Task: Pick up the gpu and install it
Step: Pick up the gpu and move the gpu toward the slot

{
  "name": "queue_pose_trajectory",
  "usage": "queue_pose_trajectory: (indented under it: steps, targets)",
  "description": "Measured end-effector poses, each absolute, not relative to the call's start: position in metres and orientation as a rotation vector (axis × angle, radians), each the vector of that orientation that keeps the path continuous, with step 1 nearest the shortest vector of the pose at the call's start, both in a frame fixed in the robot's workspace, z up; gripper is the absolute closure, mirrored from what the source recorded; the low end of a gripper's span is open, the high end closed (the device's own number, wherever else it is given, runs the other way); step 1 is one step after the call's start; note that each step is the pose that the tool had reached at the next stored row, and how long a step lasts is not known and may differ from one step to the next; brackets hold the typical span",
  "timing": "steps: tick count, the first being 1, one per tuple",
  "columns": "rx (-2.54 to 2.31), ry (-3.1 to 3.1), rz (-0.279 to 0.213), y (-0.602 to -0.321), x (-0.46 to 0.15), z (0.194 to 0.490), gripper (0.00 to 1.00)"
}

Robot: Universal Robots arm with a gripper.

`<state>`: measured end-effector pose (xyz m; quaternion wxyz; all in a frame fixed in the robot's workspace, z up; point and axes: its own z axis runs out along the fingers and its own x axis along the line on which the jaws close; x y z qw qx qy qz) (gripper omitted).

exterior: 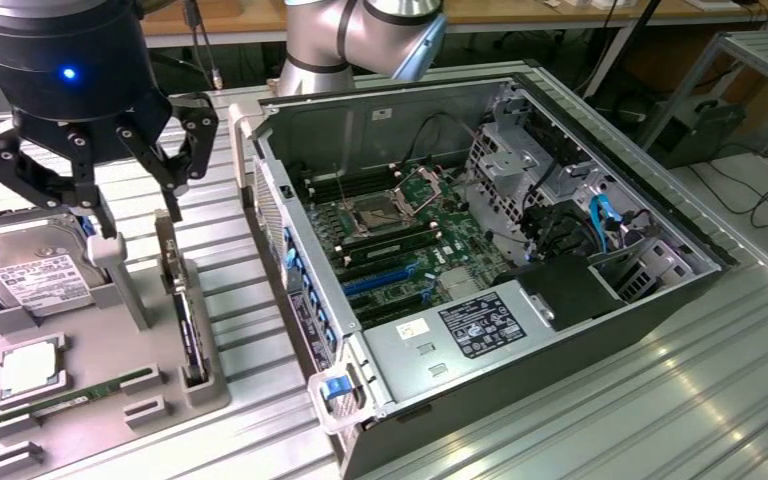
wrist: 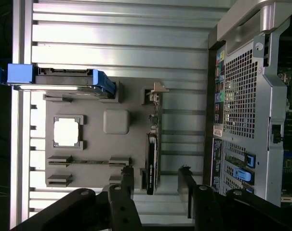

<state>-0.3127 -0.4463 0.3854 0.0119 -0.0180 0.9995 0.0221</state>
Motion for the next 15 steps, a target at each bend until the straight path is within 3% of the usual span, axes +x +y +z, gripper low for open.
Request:
queue_pose_trajectory:
  steps: [1,15]
  targets:
    - [-0.056,3.117,0.069,-0.446,-0.313,0.385,0.45]
    - [-0.033,3.117,0.069,-0.450,-0.312,0.373,0.45]
